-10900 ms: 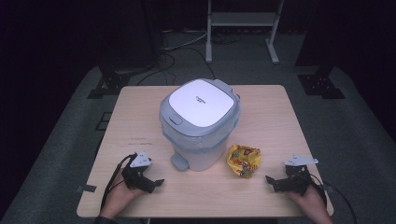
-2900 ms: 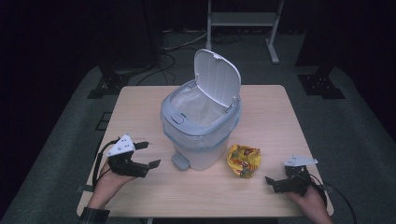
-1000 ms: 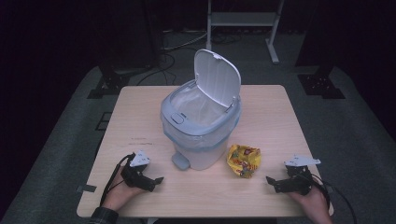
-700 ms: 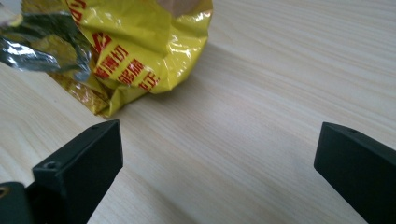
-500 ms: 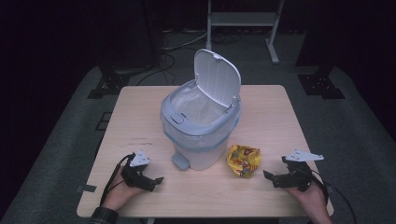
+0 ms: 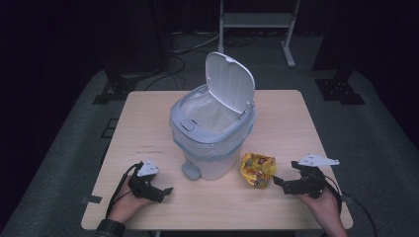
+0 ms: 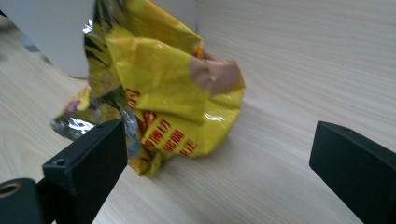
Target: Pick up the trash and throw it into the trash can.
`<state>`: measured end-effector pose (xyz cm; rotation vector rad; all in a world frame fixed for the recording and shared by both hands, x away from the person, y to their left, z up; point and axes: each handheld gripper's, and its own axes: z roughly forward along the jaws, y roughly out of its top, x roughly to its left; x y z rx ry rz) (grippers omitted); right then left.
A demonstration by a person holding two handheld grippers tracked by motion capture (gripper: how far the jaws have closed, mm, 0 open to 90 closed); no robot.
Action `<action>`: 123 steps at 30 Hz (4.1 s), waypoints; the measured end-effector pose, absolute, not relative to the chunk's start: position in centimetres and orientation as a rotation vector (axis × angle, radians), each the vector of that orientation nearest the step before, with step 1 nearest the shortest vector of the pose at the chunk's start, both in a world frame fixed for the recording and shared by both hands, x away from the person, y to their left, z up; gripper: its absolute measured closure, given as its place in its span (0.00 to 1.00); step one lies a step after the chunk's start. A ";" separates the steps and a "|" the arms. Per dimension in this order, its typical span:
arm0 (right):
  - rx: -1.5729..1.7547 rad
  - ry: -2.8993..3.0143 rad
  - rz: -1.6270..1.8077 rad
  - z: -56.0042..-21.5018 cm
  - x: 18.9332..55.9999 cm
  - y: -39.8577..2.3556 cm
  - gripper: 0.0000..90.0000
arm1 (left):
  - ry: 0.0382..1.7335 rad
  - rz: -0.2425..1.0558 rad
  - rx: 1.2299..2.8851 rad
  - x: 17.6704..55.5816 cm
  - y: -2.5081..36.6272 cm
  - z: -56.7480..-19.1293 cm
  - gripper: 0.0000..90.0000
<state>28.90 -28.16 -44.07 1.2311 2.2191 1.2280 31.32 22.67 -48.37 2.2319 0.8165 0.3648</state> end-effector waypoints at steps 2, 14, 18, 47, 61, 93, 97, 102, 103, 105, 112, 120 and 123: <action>1.225 2.222 1.234 -43.9 29.0 -27.6 0.04 | 0.817 0.364 2.231 31.3 22.7 -48.4 0.00; 1.220 2.226 1.184 -43.9 30.1 -25.3 0.03 | 0.815 0.364 2.235 31.3 22.7 -48.4 0.00; 1.236 2.215 1.177 -44.0 30.4 -25.1 0.03 | 0.815 0.364 2.234 31.3 22.7 -48.4 0.00; 1.116 2.185 1.243 -43.1 30.8 -26.3 0.44 | 0.819 0.364 2.230 31.3 22.7 -48.4 0.00; 1.061 2.257 1.309 -42.8 31.2 -26.2 0.78 | 0.816 0.366 2.231 31.3 22.7 -48.4 0.00; 1.025 2.347 1.395 -41.2 31.8 -27.5 0.99 | 0.817 0.364 2.231 31.3 22.7 -48.4 0.00; 1.004 2.352 1.421 -40.6 31.8 -28.0 0.99 | 0.816 0.366 2.233 31.3 22.7 -48.4 0.00; 0.997 2.355 1.450 -40.1 31.8 -28.5 0.99 | 0.813 0.363 2.234 31.3 22.8 -48.4 0.00; 0.993 2.356 1.455 -40.0 31.8 -28.6 0.99 | 0.810 0.363 2.233 31.3 22.9 -48.4 0.00; 0.979 2.354 1.473 -39.5 31.8 -28.8 0.99 | 0.806 0.358 2.235 31.3 23.1 -48.4 0.00; 0.949 2.350 1.511 -38.2 31.6 -29.3 0.99 | 0.799 0.356 2.240 31.3 23.3 -48.3 0.00; 0.913 2.340 1.560 -36.7 31.5 -29.6 0.99 | 0.788 0.350 2.243 31.3 23.5 -48.3 0.00; 0.888 2.335 1.594 -35.7 31.4 -29.6 0.99 | 0.784 0.349 2.244 31.2 23.6 -48.3 0.00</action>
